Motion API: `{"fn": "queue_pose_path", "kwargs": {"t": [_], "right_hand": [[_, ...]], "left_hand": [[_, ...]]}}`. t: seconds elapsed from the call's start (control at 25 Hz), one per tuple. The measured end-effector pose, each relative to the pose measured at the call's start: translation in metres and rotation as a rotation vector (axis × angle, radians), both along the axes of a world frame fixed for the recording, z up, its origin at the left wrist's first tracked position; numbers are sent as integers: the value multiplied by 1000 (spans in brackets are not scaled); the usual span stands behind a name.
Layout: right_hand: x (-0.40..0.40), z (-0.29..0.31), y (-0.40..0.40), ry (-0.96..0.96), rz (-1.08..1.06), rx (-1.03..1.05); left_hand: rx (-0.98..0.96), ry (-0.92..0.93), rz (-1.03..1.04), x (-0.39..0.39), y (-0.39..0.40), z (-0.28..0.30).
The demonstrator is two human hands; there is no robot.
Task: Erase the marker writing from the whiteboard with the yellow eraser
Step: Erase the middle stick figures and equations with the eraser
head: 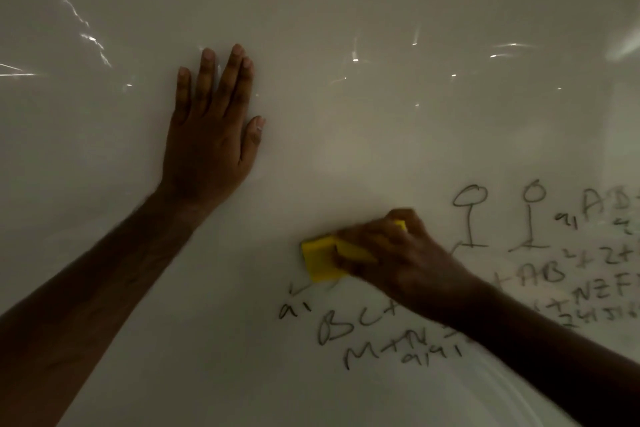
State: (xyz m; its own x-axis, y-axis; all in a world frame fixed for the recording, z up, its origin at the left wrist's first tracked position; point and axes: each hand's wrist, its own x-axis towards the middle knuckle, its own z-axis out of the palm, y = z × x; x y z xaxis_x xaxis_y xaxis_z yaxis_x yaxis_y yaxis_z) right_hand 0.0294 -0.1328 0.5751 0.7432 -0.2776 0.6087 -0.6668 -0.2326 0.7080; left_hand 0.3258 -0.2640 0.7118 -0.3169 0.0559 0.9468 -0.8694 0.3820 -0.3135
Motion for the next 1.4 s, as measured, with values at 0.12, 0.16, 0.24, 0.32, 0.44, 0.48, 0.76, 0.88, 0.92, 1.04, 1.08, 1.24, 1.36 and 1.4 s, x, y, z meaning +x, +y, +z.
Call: {"fn": "queue_pose_path", "kwargs": {"t": [0.12, 0.16, 0.24, 0.32, 0.44, 0.48, 0.76, 0.88, 0.92, 1.04, 1.08, 1.24, 1.36, 1.4], "right_hand": [[9, 35, -1, -173, -11, -86], [20, 39, -5, -215, 4, -98], [44, 28, -15, -234, 45, -75], [58, 3, -19, -160, 94, -42], [44, -28, -12, 1, 128, 3], [33, -31, -8, 49, 116, 16], [-20, 42, 6, -121, 0, -87], [4, 36, -2, -204, 12, -73], [8, 23, -4, -175, 28, -42], [-9, -17, 5, -62, 49, 22], [-22, -22, 11, -39, 36, 37], [-68, 2, 25, -123, -30, 14], [-68, 48, 19, -326, -2, -85], [-62, 57, 14, -377, 8, -107]], "left_hand": [[-1, 23, 6, -2, 0, -2], [7, 25, 3, -3, 1, -2], [14, 23, 1, -3, 1, -2], [13, 29, 2, -2, 2, -2], [5, 19, -9, -2, 2, -3], [5, 21, -12, -1, 2, -3], [-2, 41, -18, -5, 1, -6], [15, 46, -21, -7, 2, -7], [22, 48, -21, -8, 3, -9], [34, 41, -32, -8, 3, -15], [36, 39, -34, -9, 3, -17], [42, 61, -35, -16, 5, -24], [48, 78, -47, -22, 8, -26], [53, 78, -56, -24, 9, -26]]}}
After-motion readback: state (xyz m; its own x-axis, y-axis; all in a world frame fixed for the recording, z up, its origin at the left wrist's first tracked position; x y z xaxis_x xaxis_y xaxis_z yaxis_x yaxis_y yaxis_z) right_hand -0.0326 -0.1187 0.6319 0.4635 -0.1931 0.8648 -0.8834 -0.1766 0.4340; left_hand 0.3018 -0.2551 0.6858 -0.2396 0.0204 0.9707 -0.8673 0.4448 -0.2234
